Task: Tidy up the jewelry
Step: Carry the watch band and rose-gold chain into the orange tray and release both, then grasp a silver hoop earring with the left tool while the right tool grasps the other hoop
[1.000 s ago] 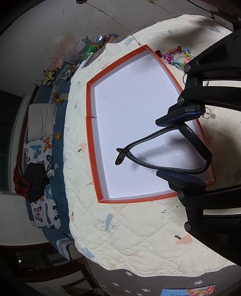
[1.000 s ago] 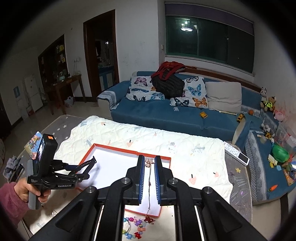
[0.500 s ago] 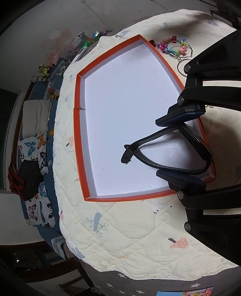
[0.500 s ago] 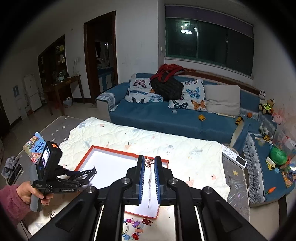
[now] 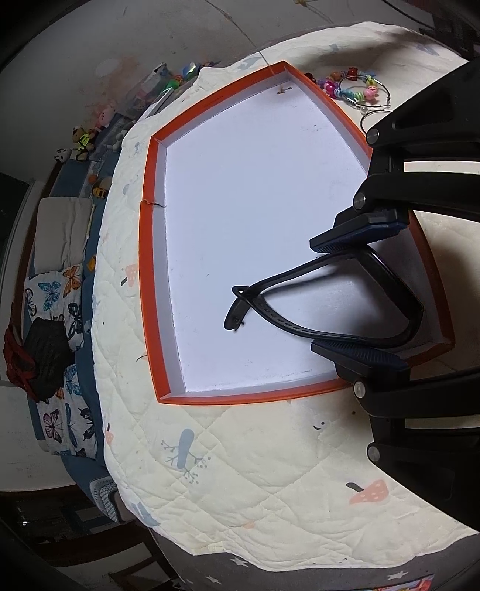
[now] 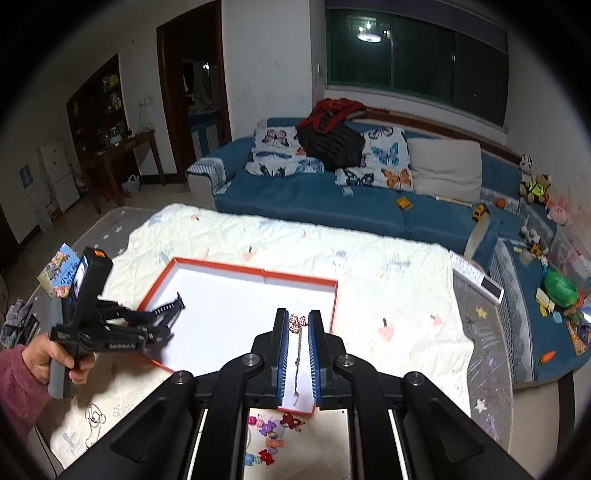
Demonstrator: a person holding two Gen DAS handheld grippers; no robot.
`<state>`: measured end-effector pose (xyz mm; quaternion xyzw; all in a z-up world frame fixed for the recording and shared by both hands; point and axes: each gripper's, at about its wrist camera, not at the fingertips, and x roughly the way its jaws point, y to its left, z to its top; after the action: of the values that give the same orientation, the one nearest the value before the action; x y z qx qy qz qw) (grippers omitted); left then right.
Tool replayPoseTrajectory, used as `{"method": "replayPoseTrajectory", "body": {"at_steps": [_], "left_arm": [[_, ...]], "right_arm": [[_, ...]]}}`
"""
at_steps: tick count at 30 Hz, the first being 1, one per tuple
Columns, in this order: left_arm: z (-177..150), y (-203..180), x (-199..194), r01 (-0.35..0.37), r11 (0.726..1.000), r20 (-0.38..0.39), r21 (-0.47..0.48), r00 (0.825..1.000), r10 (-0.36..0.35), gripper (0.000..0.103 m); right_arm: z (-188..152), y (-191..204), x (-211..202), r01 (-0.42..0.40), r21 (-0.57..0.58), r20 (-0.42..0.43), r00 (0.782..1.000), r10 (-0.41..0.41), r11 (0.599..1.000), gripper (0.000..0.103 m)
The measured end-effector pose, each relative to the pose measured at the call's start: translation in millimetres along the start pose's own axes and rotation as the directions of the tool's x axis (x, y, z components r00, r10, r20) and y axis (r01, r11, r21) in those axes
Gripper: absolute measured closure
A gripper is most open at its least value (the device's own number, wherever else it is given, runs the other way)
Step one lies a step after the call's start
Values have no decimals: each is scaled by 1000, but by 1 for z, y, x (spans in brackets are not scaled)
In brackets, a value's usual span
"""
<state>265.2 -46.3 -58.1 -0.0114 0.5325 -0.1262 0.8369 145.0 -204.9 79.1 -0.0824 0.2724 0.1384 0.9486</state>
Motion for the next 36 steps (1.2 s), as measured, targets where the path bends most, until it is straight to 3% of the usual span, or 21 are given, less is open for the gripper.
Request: {"method": "replayPoseTrajectory", "body": {"at_steps": [10, 16, 26, 28, 36], "left_arm": [[-5, -10, 4, -18, 999, 2, 33, 1000, 18, 45], [-8, -13, 3, 0, 999, 13, 43, 1000, -1, 39], [-9, -11, -3, 12, 999, 25, 34, 1000, -13, 36], [-10, -10, -7, 11, 999, 32, 31, 999, -12, 36], [-24, -17, -40, 22, 999, 79, 38, 997, -25, 35]], "right_arm": [[-38, 3, 53, -38, 36, -159, 986, 43, 999, 90], [-54, 13, 82, -22, 1, -239, 971, 22, 1000, 90], [-58, 12, 86, -6, -8, -262, 965, 4, 1000, 89], [-59, 14, 82, 9, -22, -255, 967, -14, 1000, 86], [-60, 23, 55, 13, -35, -195, 981, -19, 999, 53]]}}
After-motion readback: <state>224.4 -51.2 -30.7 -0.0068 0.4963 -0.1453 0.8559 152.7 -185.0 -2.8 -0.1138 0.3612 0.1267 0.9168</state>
